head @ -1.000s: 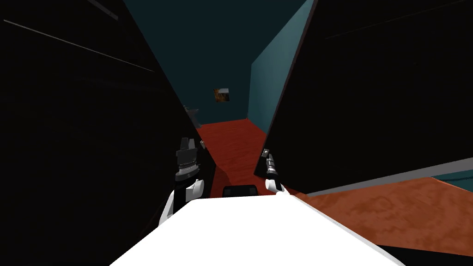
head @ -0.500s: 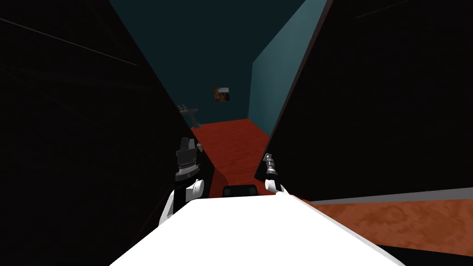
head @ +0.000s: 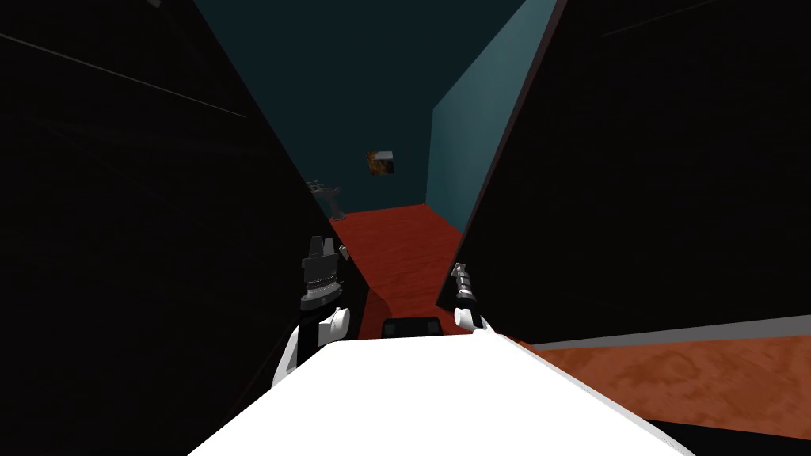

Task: Push the door open

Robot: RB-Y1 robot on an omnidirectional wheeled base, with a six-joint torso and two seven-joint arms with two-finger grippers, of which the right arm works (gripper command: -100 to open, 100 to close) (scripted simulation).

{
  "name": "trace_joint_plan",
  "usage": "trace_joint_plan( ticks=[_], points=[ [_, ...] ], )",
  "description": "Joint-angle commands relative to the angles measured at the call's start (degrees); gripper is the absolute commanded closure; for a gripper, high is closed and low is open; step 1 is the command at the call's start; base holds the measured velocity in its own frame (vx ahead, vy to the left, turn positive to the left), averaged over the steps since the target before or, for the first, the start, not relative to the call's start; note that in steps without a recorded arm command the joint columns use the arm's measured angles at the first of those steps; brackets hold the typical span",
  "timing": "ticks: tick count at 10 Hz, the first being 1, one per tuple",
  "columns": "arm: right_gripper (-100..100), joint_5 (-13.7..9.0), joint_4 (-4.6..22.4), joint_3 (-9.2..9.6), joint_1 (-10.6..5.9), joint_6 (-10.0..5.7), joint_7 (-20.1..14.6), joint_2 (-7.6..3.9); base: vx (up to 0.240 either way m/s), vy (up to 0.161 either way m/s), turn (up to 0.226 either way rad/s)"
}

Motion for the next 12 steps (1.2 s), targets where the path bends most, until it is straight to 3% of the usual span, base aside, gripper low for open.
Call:
trace_joint_plan(
  ticks=[1, 6, 8, 10, 12],
  points=[
    [100, -0.47, -0.04, -0.76, -0.02, 0.13, 0.24, -0.44, 0.099, -0.001, -0.028],
    [100, -2.32, -0.21, -3.75, -0.11, 0.64, 1.17, -1.26, 0.196, 0.017, -0.052],
    [100, -3.17, -0.28, -5.13, -0.16, 0.87, 1.6, -1.29, 0.212, 0.003, -0.058],
    [100, -3.17, -0.28, -5.13, -0.16, 0.87, 1.6, -1.29, 0.094, 0.011, -0.017],
    [100, -4.3, -0.39, -6.95, -0.21, 1.18, 2.16, -1.02, 0.161, 0.028, -0.063]
  ],
)
